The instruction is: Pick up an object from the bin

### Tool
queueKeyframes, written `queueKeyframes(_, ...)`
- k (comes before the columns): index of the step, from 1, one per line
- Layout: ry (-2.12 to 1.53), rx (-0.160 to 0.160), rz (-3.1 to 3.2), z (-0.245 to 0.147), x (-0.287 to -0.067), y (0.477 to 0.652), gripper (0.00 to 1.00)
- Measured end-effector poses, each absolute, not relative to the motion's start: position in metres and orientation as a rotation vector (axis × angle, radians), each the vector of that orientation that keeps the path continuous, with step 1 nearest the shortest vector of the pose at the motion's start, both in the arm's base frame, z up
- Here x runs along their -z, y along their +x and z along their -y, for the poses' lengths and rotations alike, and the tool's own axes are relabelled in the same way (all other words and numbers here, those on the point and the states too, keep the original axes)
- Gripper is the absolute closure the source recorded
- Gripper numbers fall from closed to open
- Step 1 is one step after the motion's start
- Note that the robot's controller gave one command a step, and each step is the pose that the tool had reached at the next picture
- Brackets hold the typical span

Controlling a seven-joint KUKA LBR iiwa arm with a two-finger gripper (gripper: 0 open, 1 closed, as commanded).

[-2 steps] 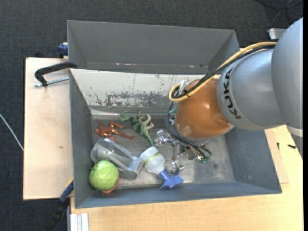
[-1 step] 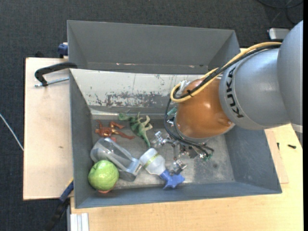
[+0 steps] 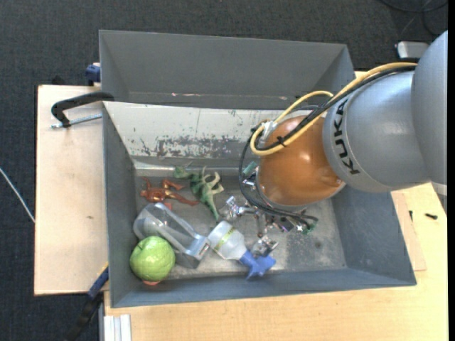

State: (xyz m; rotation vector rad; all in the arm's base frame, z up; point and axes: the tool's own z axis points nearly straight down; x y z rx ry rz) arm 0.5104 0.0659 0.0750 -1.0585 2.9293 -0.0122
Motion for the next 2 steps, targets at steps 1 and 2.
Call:
queueKeyframes(1, -1.326, 0.014, -2.811, -0.074, -0.076, 0.508, 0.0)
queueKeyframes(2, -1.655, 0.011, -2.665, -0.108, -0.074, 0.497, 1.0)
